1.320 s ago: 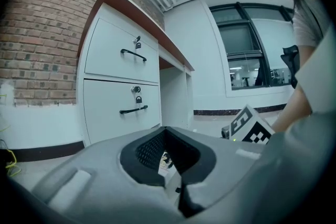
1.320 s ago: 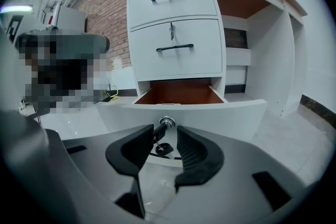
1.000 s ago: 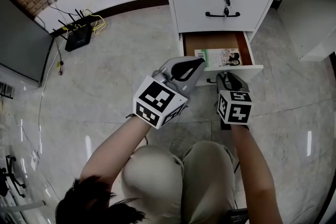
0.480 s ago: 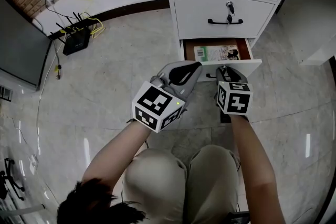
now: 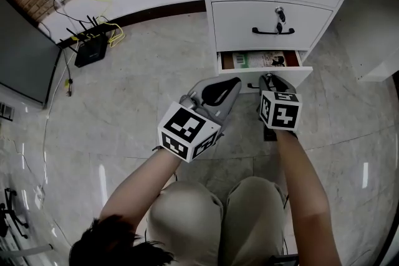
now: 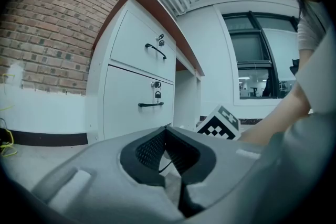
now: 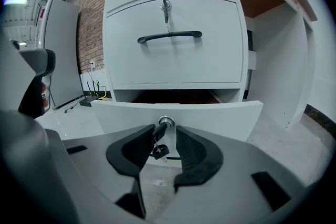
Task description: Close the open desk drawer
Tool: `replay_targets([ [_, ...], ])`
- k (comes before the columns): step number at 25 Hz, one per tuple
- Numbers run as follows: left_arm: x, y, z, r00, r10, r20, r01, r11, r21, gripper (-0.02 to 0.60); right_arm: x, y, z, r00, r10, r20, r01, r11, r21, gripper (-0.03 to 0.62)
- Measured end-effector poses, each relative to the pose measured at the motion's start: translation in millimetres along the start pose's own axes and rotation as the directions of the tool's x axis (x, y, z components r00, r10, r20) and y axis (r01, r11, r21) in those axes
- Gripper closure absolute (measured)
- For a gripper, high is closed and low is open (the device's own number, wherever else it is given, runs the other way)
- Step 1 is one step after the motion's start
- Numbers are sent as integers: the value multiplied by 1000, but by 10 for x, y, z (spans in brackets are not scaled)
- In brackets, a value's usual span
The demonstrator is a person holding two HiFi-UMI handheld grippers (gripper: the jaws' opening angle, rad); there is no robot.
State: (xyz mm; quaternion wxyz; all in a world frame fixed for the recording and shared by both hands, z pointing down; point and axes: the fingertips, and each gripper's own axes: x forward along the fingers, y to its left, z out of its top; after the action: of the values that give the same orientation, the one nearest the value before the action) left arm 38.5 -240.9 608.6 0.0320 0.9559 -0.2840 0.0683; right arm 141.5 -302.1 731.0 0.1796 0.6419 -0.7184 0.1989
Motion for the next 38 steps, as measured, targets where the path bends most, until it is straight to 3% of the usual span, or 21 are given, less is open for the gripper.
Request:
replay_targets([
  [11, -53, 28, -11, 999, -7, 33, 8, 999, -44, 577, 302, -46, 176, 1000, -10, -7, 10, 1000, -7, 459],
  [15, -59, 43, -1, 999, 3, 36, -3, 1000, -6, 577, 415, -71, 243, 1000, -14, -16, 14, 1000, -14, 459],
  [27, -138, 254, 67, 996, 43, 75, -39, 998, -58, 578, 580, -113, 407, 999, -45, -26, 44, 999, -5, 461],
  [38, -257, 296, 162, 995, 60, 79, -57, 998, -36, 577, 601, -114, 413, 998, -47, -33, 47, 999, -10, 461],
])
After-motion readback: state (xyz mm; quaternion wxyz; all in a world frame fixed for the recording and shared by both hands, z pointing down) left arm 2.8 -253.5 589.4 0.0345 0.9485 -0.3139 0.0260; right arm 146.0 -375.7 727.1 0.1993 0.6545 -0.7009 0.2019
